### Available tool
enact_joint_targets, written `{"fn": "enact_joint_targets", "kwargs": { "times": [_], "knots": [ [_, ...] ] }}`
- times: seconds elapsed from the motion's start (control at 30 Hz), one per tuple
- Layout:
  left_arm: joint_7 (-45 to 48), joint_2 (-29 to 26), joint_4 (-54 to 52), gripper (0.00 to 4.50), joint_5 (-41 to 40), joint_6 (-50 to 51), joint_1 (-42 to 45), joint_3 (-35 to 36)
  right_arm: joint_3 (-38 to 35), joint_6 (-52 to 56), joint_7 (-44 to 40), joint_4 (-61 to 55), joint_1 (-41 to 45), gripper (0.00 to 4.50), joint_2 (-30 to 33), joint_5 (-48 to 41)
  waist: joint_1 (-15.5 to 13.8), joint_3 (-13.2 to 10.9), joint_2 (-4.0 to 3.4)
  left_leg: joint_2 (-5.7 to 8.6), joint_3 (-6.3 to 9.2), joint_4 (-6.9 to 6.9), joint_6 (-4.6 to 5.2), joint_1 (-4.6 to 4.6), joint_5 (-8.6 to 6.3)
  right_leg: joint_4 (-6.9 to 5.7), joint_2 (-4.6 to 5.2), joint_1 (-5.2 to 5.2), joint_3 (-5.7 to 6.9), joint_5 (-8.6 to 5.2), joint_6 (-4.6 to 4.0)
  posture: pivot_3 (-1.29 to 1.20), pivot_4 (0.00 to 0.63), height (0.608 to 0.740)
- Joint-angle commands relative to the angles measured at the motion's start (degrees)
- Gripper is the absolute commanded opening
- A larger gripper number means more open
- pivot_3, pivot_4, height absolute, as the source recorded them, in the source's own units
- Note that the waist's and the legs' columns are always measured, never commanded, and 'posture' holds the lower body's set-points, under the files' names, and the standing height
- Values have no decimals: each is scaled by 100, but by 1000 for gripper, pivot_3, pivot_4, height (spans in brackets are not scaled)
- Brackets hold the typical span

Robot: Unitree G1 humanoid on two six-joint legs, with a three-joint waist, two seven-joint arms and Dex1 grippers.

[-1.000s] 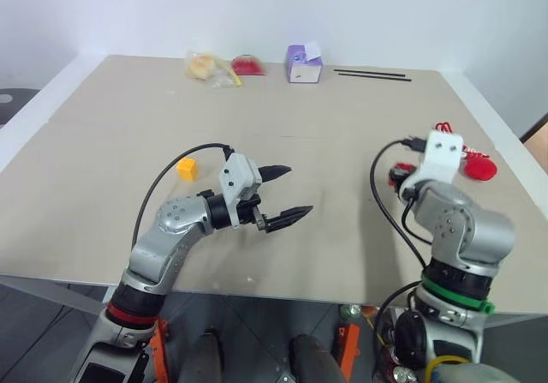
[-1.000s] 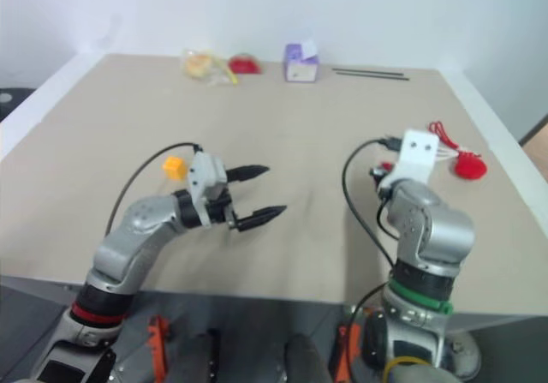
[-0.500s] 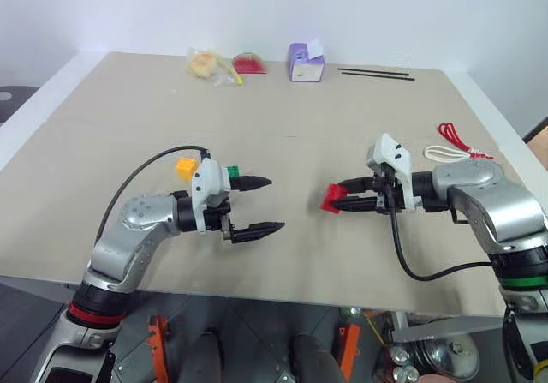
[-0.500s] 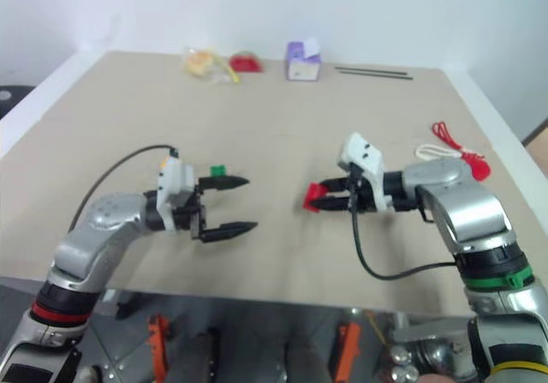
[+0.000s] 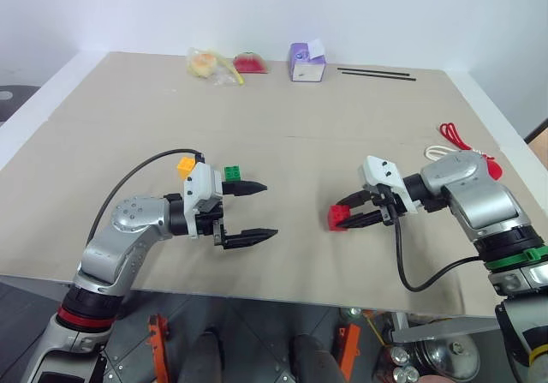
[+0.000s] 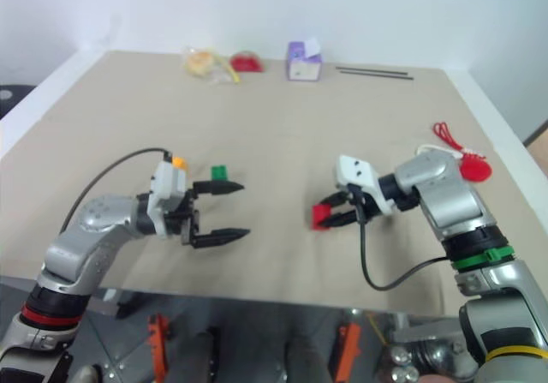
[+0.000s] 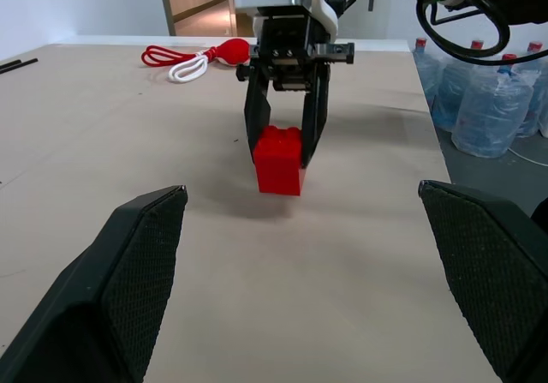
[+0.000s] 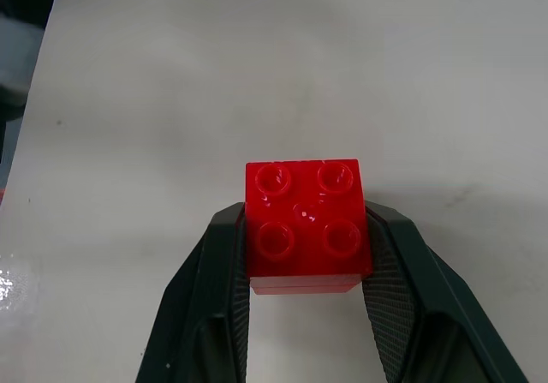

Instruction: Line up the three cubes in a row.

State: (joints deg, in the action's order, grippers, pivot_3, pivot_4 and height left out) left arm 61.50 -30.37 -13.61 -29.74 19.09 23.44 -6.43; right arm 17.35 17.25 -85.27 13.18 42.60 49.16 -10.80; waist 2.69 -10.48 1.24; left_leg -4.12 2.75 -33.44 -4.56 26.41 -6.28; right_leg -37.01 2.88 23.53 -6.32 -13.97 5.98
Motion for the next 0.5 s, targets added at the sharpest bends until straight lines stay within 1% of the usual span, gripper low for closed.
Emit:
{"fn": "enact_joint_targets", "kwargs": {
  "times": [0.03,0.27,0.33,0.37,0.4,0.43,0.5],
  "knots": [
    [-72,8,-203,4500,-1,-23,48,59,-127,-182,-85,-11,-68,1229,17,42,0,0,0,0,0,-1,0,0,0,0,0,-1,0,0,0,0,150,740],
    [-173,59,-227,4500,23,-12,59,37,-166,-391,4,73,-136,1229,-30,156,-1,0,0,0,0,-3,0,-1,1,-1,0,-2,0,2,0,0,150,740],
    [-197,63,-256,4500,22,-2,47,36,-173,-411,8,75,-141,2260,-42,162,0,0,0,0,0,-3,-1,-1,1,-1,0,-3,0,2,0,0,150,740],
    [-213,66,-264,4500,25,-2,43,38,-176,-423,10,86,-140,2545,-47,165,-1,0,0,0,0,-3,-1,-1,1,-1,0,-3,0,2,0,0,150,740],
    [-224,68,-269,4500,27,-1,40,38,-179,-438,11,101,-136,2949,-52,168,-1,0,0,0,0,-3,-1,-1,1,-1,0,-3,0,2,0,0,150,740],
    [-234,61,-278,4500,23,0,28,44,-186,-430,12,103,-132,3206,-61,159,-1,0,0,0,0,-3,-1,-1,1,-1,0,-3,0,2,0,0,150,740],
    [-262,59,-290,4500,19,-1,9,47,-225,-372,-44,82,-123,3976,-77,68,-1,0,0,0,0,-3,-1,-2,1,-1,0,-4,0,2,1,0,150,740]
  ]
}}
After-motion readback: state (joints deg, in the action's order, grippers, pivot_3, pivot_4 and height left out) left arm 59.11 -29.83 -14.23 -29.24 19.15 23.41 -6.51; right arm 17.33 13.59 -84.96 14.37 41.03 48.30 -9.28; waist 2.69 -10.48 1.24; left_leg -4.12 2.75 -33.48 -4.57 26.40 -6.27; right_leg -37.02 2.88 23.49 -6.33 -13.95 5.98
